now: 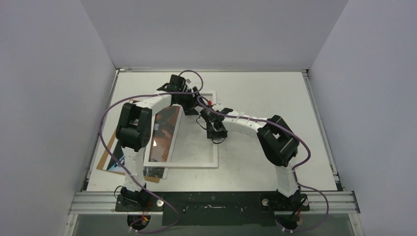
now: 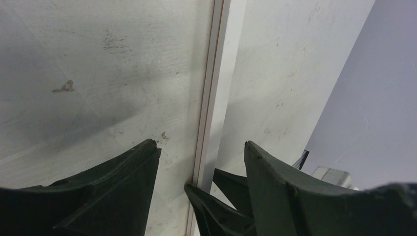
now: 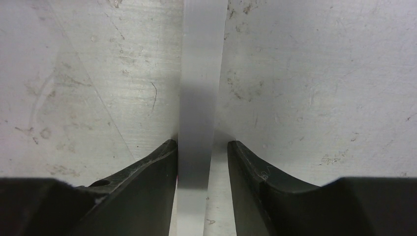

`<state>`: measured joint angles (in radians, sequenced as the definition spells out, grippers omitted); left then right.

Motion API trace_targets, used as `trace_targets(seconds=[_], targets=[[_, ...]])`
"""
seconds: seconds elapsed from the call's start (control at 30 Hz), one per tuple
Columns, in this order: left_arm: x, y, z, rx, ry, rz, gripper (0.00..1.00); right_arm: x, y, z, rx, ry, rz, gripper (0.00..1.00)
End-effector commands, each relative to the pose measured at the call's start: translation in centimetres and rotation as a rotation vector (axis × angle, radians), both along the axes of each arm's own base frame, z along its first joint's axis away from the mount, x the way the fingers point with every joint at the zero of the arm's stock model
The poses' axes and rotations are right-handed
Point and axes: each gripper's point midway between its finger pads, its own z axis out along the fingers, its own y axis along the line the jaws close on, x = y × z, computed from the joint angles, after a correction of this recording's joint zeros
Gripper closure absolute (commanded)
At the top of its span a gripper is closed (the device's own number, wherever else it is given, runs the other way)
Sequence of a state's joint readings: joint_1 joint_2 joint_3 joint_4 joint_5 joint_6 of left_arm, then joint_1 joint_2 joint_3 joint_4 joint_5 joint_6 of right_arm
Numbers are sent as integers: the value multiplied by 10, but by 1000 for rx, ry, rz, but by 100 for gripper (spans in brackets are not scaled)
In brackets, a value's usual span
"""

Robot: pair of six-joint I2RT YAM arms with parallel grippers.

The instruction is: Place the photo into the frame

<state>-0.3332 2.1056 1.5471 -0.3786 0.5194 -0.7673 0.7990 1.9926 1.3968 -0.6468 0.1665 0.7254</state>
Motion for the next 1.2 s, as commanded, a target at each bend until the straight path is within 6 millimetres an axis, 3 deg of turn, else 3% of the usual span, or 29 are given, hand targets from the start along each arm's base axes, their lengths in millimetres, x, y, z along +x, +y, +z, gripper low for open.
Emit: trace_targets(seconds=[0.0,0.13,0.2,0.43,0.63,0.83,1.17], targets=[[8,-14,5,-51,-34,-24,38,7,4,4,11,-18,2,62],[7,-22,1,-75,-23,-48,37,13,7,15,26,-48,-1,79],[8,-26,2,-80,-31,-58,36,16,8,26,44,-74,-7,83],[6,-34,6,-68,-51,-81,32,27,17,80,139,-175,-31,85],[6,-47,13,-74,-78,-114,30,28,20,106,181,-209,-38,85],[11,-66,32,-156,-117,-132,30,23,21,110,186,-208,-39,85],[-5,-68,7,-76,36,-51,30,20,15,109,157,-228,-56,90]])
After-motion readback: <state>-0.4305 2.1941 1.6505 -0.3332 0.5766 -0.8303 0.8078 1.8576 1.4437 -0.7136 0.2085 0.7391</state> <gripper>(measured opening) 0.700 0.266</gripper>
